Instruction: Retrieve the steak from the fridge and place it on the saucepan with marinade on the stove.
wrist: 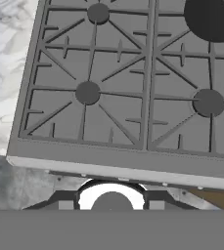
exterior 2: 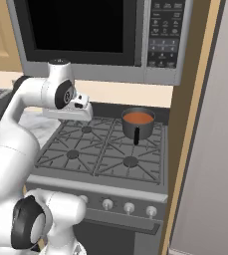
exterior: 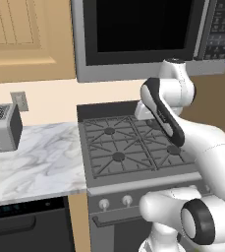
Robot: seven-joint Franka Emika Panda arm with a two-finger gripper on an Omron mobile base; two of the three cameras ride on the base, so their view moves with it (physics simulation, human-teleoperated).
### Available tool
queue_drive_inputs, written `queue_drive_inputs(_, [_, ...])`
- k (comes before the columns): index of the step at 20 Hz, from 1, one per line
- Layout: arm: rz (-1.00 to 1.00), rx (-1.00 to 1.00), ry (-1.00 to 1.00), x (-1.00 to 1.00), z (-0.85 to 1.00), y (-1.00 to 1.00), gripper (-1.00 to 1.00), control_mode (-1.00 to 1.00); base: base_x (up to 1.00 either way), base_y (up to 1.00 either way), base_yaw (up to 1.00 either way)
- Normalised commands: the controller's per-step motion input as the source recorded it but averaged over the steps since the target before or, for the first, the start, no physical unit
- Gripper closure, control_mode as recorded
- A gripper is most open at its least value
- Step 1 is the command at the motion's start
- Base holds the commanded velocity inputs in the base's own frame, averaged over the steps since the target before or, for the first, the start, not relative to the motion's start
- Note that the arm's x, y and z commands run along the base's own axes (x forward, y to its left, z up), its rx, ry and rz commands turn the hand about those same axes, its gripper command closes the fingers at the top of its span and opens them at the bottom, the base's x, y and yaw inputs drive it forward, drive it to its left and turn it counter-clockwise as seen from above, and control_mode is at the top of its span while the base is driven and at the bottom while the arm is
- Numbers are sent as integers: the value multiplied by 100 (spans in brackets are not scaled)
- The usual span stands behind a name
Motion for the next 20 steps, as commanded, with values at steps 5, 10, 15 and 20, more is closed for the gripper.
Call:
queue_drive_inputs(5, [0, 1, -24, -79, 0, -4, -100, -100, 0, 0, 0])
queue_drive_inputs(10, [0, 7, -46, -100, 5, -22, -100, -100, 0, 0, 0])
queue_drive_inputs(15, [0, 6, -32, -87, 1, -10, -100, -100, 0, 0, 0])
queue_drive_inputs(20, [0, 3, -27, -76, 0, -5, -100, -100, 0, 0, 0])
